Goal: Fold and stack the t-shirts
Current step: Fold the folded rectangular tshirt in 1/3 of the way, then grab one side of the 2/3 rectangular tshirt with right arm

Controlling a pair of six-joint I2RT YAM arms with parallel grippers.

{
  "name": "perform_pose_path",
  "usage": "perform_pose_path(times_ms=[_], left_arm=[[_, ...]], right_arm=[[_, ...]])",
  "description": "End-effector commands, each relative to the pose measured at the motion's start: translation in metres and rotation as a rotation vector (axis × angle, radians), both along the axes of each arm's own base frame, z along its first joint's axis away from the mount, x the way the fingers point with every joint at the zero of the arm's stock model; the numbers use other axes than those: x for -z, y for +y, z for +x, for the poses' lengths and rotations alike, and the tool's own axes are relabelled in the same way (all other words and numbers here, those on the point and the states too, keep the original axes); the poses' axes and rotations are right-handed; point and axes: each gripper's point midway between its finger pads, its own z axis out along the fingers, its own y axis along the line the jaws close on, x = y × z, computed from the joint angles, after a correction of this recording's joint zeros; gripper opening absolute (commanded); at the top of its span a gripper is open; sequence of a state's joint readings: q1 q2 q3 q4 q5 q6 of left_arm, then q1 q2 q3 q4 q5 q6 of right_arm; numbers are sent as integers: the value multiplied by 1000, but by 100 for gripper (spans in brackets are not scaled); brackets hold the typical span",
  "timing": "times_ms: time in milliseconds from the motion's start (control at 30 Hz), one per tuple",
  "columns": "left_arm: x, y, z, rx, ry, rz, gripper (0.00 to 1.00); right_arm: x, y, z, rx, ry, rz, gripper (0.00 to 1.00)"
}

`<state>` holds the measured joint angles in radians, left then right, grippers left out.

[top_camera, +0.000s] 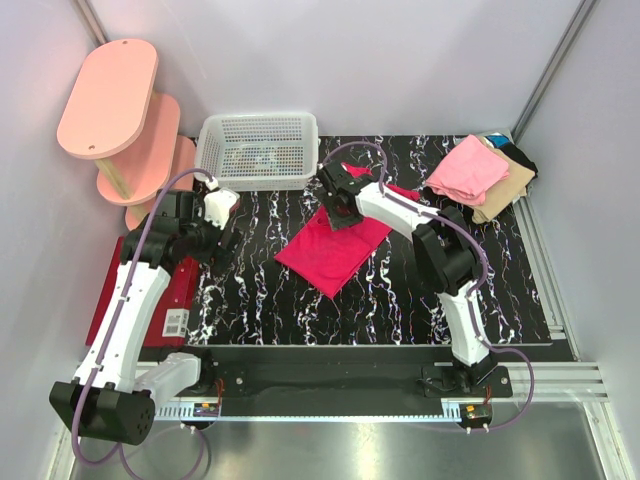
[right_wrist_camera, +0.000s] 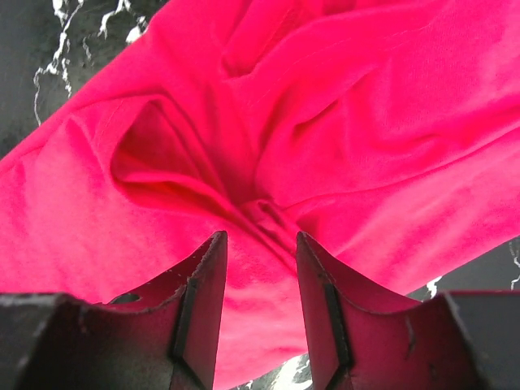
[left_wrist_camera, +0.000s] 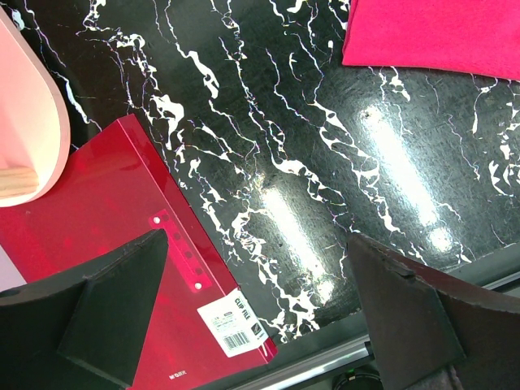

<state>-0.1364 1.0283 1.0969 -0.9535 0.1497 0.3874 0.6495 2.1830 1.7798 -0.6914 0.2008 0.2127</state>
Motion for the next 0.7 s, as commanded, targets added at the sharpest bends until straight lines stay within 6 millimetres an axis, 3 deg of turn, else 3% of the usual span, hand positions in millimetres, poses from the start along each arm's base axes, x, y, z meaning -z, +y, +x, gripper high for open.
perform_pose_path(times_ms=[0, 133, 267, 433, 567, 600, 667], left_arm=[[-14, 1, 1, -12, -42, -9, 99], [-13, 2, 1, -10, -41, -4, 99], [-10, 1, 0, -9, -32, -9, 99], [-15, 1, 0, -14, -45, -16, 99], [-21, 4, 0, -31, -66, -6, 99], [-24, 8, -1, -41, -76, -4, 99], [-26, 12, -3, -49, -87, -3, 99]], right_arm=[[-7, -1, 18, 18, -67, 3, 46], [5, -9, 24, 43, -78, -49, 44], [-13, -22, 36, 94, -197, -182, 39], [-47, 20, 6, -34, -340, -307, 59], [-57, 44, -18, -83, -382, -333, 60], [-60, 56, -32, -120, -391, -326, 60], [-58, 60, -51, -159, -399, -359, 61]])
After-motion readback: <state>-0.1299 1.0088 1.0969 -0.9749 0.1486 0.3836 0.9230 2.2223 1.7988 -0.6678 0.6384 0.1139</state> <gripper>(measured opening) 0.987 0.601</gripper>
